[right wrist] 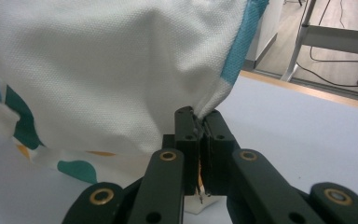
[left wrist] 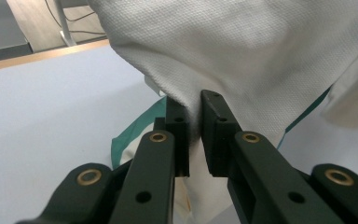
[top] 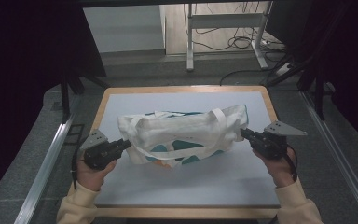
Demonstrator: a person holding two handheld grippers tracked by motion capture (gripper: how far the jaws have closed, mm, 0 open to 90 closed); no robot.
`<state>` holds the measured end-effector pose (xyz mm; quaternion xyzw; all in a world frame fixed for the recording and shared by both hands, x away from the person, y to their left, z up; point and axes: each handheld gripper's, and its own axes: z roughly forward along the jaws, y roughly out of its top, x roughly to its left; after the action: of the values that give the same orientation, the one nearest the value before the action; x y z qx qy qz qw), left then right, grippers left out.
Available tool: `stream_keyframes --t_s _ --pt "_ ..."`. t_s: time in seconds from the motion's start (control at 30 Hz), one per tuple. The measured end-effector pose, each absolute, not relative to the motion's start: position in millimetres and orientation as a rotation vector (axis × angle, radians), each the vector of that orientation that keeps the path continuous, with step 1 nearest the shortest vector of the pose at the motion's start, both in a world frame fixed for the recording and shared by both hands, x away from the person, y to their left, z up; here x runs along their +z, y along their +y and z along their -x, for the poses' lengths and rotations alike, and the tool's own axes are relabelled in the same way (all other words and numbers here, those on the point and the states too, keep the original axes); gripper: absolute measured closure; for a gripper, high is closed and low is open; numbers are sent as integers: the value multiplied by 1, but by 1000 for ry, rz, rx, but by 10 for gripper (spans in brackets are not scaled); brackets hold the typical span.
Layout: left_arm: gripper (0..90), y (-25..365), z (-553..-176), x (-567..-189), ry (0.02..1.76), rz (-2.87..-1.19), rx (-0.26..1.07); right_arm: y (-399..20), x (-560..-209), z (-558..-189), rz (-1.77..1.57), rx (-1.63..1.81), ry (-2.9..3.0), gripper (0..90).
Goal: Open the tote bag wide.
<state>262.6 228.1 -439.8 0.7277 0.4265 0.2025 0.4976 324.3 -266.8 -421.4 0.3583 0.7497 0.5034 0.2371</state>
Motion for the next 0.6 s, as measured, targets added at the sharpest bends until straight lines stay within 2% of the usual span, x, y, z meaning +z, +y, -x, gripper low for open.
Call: stream_keyframes --t_s 0.6 --pt "832 226 -252 -455 1011 -1768 484 -269 -446 -314 -981 1388 2089 854"
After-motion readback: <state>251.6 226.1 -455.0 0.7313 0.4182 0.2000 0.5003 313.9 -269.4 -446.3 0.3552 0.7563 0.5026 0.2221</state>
